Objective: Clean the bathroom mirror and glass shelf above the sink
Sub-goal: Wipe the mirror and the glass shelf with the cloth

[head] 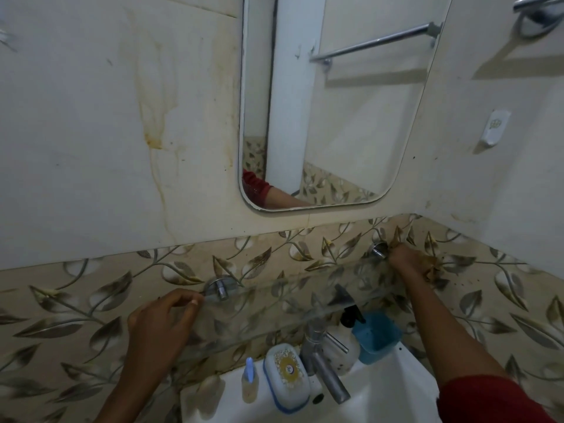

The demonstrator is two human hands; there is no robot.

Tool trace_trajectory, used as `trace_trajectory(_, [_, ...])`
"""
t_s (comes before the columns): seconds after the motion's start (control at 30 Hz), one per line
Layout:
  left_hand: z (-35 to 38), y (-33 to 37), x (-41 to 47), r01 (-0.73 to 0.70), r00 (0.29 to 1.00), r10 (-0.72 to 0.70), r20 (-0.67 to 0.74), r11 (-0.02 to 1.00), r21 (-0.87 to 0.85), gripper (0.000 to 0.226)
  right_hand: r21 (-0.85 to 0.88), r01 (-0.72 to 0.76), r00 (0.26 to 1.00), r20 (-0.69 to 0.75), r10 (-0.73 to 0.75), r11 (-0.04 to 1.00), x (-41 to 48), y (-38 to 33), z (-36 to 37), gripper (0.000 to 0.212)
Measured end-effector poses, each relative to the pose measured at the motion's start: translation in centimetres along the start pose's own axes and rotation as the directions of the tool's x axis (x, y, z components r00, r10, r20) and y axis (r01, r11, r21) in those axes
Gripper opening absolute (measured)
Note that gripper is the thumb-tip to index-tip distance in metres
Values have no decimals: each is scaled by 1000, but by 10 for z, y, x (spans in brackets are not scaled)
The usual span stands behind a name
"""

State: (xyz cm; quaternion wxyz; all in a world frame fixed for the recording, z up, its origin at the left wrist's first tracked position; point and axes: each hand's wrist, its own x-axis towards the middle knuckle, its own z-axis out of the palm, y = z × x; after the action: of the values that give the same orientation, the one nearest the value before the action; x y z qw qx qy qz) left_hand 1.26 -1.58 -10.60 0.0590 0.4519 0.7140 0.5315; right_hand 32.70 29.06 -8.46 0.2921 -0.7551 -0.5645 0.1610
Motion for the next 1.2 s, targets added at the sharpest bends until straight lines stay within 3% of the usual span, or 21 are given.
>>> trace_trajectory(0.17, [0, -2, 2, -43, 999, 43, -6, 999, 19, 22, -193, 260, 955, -94, -281, 946, -39, 19, 1, 29])
trace_trajectory(0.23, [0, -2, 1, -42, 999, 41, 11, 998, 47, 29, -236, 350, 927, -50, -371, 906, -57, 27, 6, 30])
trace_trajectory(0.37, [1, 6, 0, -28, 999, 27, 45, 999, 39, 8, 79, 467, 880, 50, -472, 881, -106, 25, 6, 34])
trace_trajectory(0.47, [2, 11, 1, -52, 998, 51, 45, 999, 5, 20, 247, 496, 839, 109, -533, 832, -152, 16, 6, 29])
trace_trajectory(0.53, [3, 17, 0, -91, 995, 93, 34, 994, -56, 30, 440, 378, 834, 220, -506, 815, -179, 9, 2, 27])
trace_trajectory(0.6, [6, 24, -5, -112, 991, 120, 51, 984, -140, 34, 636, 138, 823, 353, -446, 759, -200, 2, -7, 27])
trace_trajectory(0.67, [11, 30, -10, -100, 985, 127, 116, 971, -215, 33, 791, -206, 769, 495, -405, 576, -213, -4, -13, 27])
trace_trajectory(0.73, [16, 35, -15, -62, 975, 118, 191, 959, -276, 31, 789, -521, 664, 615, -425, 326, -225, -11, -20, 28])
trace_trajectory(0.8, [20, 40, -17, -8, 963, 96, 252, 944, -329, 31, 722, -666, 593, 665, -454, 187, -232, -15, -24, 34])
trace_trajectory(0.87, [23, 45, -18, 62, 952, 64, 300, 918, -392, 30, 675, -726, 556, 686, -469, 128, -237, -17, -25, 37])
trace_trajectory(0.97, [27, 56, -21, 221, 913, -18, 406, 862, -457, 22, 675, -736, 566, 654, -502, 49, -241, -19, -24, 37])
trace_trajectory(1.07, [32, 60, -23, 351, 876, -78, 477, 781, -517, 30, 657, -754, 550, 618, -561, -15, -244, -21, -22, 38])
trace_trajectory(1.13, [33, 63, -23, 378, 876, -78, 476, 725, -576, 28, 669, -743, 544, 587, -600, -20, -246, -21, -24, 38])
trace_trajectory(1.2, [33, 68, -21, 319, 896, -20, 445, 725, -610, 27, 769, -639, 616, 535, -578, 31, -243, -19, -24, 46])
